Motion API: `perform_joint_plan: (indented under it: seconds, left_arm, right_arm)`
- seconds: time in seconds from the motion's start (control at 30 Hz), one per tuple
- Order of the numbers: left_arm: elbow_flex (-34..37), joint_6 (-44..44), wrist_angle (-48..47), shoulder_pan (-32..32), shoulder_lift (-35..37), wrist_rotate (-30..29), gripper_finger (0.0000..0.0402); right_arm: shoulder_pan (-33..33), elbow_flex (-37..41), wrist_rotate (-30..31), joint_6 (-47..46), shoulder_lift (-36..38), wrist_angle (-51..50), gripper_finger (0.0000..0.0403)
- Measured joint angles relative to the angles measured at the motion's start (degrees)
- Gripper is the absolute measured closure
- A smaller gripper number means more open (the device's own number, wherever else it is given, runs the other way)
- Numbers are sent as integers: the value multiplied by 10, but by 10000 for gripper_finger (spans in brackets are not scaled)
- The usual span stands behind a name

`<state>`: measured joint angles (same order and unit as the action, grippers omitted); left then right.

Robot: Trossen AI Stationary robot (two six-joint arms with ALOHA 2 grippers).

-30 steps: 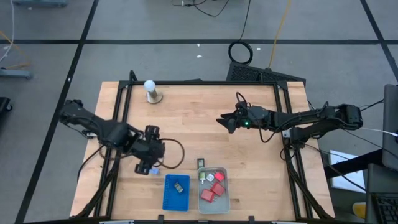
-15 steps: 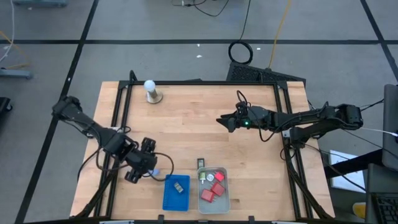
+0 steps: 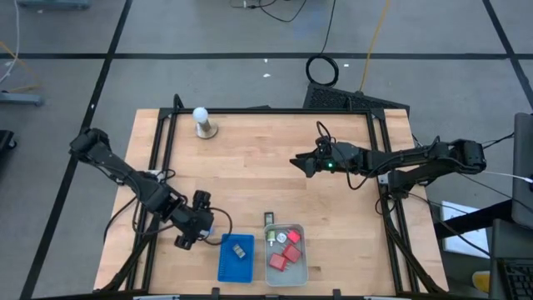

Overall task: Pick & Place Office items
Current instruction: Put the blue charger adapter into the gray bin

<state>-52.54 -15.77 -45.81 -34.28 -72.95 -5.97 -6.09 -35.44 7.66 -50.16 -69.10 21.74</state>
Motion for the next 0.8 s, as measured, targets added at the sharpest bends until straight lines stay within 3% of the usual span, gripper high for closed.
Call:
perform_joint_plan:
  seconds: [0.3, 0.8]
  left_arm:
    - [44, 4, 5, 0, 0, 0, 73]
    - [114, -5, 96, 0, -1, -1, 73]
  right_arm:
    - [0, 0, 0, -1, 0, -1, 138]
    - [0, 0, 0, -1, 0, -1, 138]
